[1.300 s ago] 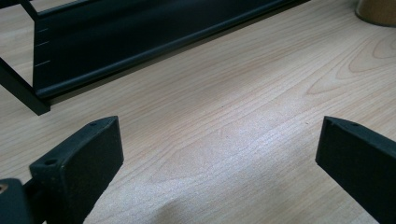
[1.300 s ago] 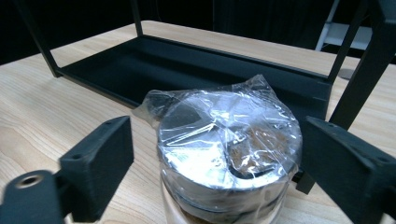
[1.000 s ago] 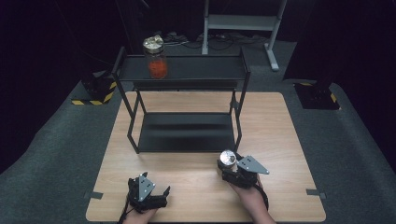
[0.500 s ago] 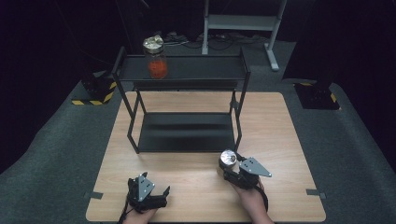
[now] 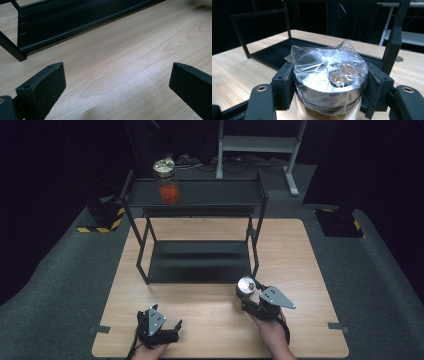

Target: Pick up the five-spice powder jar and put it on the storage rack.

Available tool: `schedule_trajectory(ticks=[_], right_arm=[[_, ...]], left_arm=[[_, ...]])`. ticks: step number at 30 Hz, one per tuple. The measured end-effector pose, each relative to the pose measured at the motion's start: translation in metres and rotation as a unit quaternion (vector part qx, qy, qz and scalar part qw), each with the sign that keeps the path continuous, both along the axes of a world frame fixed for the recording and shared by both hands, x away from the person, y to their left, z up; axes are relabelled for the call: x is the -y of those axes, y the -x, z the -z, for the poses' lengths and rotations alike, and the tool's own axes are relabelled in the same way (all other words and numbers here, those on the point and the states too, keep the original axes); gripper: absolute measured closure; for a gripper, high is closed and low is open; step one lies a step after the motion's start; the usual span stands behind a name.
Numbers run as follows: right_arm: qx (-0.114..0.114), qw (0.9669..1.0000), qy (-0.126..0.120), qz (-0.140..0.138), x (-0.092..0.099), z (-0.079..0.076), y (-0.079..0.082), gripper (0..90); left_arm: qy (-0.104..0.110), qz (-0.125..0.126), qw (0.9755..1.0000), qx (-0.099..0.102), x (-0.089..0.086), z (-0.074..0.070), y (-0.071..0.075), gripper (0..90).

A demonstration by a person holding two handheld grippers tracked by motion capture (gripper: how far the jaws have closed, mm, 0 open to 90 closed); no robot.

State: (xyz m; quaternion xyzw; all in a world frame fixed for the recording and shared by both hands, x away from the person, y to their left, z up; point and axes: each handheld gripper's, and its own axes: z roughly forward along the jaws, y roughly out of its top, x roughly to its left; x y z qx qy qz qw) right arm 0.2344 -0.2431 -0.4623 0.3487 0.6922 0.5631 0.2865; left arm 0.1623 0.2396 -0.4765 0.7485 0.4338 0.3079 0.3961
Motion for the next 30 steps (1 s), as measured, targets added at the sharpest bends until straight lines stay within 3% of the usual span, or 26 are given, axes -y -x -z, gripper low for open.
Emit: schedule_trajectory(ticks=[18,30], right_arm=[[0.038,0.9991,-0.006,-0.017,-0.008,-0.05,0.0,34.3],[0.062,0.9976,-0.017,-0.026,-0.019,-0.074,-0.01,34.3]], left_arm=[[0.0,0.002,1.0,0.0,0.0,0.0,0.0,1.0],[0.002,0.003,1.0,0.001,-0.001,0.0,0.001,1.0]])
